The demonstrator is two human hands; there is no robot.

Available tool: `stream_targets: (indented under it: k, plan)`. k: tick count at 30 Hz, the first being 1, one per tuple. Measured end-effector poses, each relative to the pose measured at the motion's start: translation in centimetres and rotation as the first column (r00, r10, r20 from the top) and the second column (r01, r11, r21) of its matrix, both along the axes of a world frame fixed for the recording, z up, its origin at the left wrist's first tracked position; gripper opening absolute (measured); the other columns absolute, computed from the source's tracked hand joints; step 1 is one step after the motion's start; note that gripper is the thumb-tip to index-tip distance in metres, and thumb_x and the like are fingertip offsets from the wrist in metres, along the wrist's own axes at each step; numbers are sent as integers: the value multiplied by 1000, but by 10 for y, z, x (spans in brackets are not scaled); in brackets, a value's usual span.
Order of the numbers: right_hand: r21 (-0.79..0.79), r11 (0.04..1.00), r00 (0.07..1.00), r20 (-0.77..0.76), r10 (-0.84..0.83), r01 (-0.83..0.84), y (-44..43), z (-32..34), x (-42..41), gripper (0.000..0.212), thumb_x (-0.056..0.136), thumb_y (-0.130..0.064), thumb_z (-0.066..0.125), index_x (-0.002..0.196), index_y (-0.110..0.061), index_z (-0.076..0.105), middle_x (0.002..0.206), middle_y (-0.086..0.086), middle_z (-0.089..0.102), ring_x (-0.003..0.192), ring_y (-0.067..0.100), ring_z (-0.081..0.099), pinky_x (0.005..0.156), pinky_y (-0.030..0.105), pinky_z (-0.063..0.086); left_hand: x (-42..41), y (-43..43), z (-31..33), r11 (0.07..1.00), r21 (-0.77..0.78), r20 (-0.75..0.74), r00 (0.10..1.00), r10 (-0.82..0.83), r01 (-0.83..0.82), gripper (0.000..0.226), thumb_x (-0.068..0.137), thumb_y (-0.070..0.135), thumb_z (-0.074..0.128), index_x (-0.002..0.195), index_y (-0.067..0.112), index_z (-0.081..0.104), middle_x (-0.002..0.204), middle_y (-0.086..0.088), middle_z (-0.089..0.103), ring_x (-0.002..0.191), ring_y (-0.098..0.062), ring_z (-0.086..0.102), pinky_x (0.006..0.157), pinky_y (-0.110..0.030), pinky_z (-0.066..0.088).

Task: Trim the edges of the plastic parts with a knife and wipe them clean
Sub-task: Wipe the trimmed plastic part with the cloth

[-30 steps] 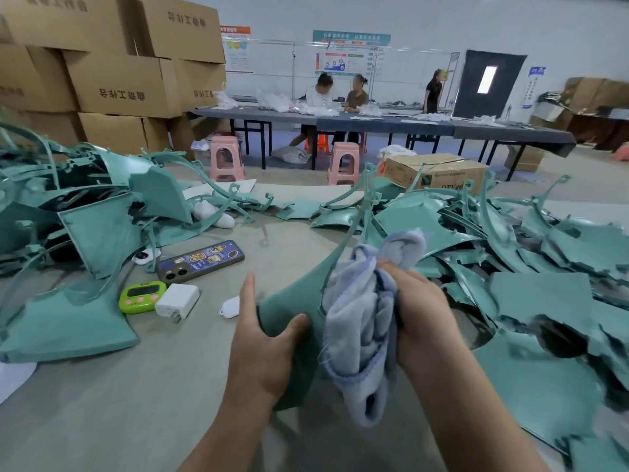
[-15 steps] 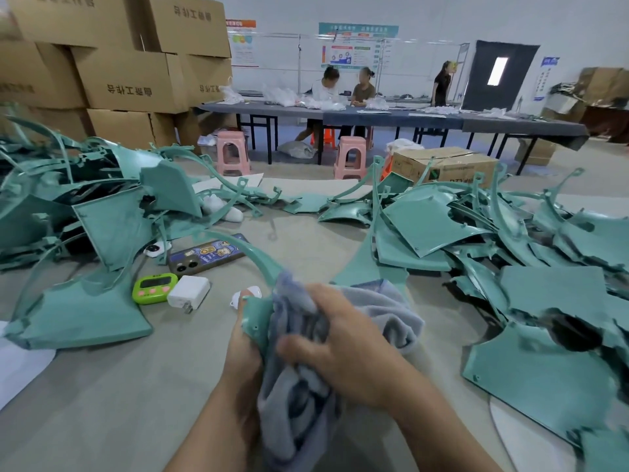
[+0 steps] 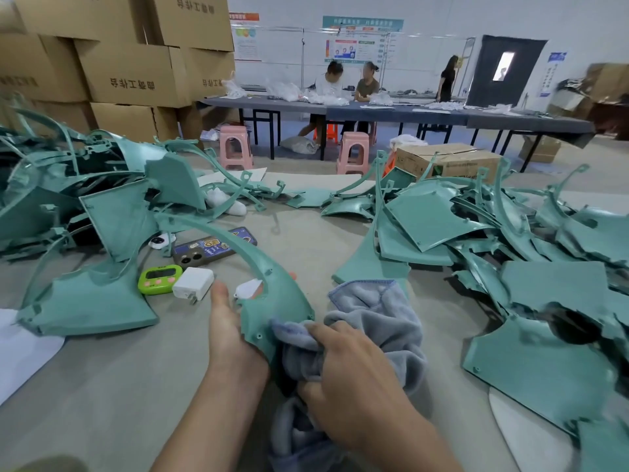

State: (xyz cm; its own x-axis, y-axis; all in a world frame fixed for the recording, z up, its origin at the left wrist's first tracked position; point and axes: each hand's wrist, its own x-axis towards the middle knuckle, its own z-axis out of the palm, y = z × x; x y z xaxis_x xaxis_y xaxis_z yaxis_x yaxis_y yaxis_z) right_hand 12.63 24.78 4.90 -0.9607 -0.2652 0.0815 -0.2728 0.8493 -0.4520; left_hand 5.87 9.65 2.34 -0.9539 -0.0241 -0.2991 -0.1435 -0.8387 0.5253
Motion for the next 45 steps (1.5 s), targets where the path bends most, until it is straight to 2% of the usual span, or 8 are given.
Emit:
stream_targets:
  k: [7,10,16,20,25,31,40,45]
  plan:
    - [-57,979,977,104,-187,193,-13,-1,-27,15,74,-34,54,77,-25,43,83,-8,49,91,22,48,65,33,38,17,24,7,977,-215,-251,966,-57,2,33,74,35,73,97,11,74,90,-20,66,73,-31,68,65,-34,57]
    - [-158,954,956,190,-223,254,-7,2,-41,17,71,-36,57,81,-23,54,82,-7,60,89,23,60,63,33,42,13,23,6,935,-353,-340,925,-169,41,68,50,-4,51,111,15,73,102,-21,70,88,-33,68,74,-36,54]
    - [-454,838,952,105,-289,304,10,17,-65,19,76,-38,65,80,-20,61,65,-8,64,64,12,61,56,28,46,14,21,10,853,-519,-343,927,-150,-54,56,44,-5,41,78,21,77,70,-11,65,62,-22,61,49,-25,48]
    - [-510,825,951,-45,-307,242,6,34,-71,30,68,-49,63,84,-24,62,71,-7,67,69,12,63,61,33,52,16,20,11,512,-846,-292,932,-214,-147,85,55,2,44,124,48,61,96,5,76,82,-19,70,63,-27,51]
    - [-451,884,973,-125,-193,118,12,63,-87,27,67,-29,77,92,-23,69,79,-4,72,77,20,67,66,36,56,21,18,18,309,-935,-256,935,-246,-174,87,60,7,50,124,65,48,107,29,70,97,5,65,78,-21,54]
    - [-398,900,962,-120,-244,179,19,103,-106,22,63,-13,75,82,-24,72,74,-1,72,73,22,67,60,30,53,25,26,22,275,-933,-312,904,-291,-233,70,71,20,57,137,44,56,113,24,72,103,1,66,84,-20,54]
    - [-686,724,854,-329,-403,78,7,155,-134,16,72,-21,75,84,-28,66,74,-15,70,72,3,66,64,24,52,31,36,19,265,-941,-286,911,-296,-210,85,54,7,42,124,49,64,85,24,72,56,6,55,52,-4,36]
    - [-693,709,715,-427,-554,135,34,126,-142,23,80,-17,71,88,-33,58,77,-18,64,69,-3,59,60,15,50,32,34,21,262,-942,-281,922,-265,-211,82,57,11,47,133,39,63,112,22,73,83,5,64,78,-15,53]
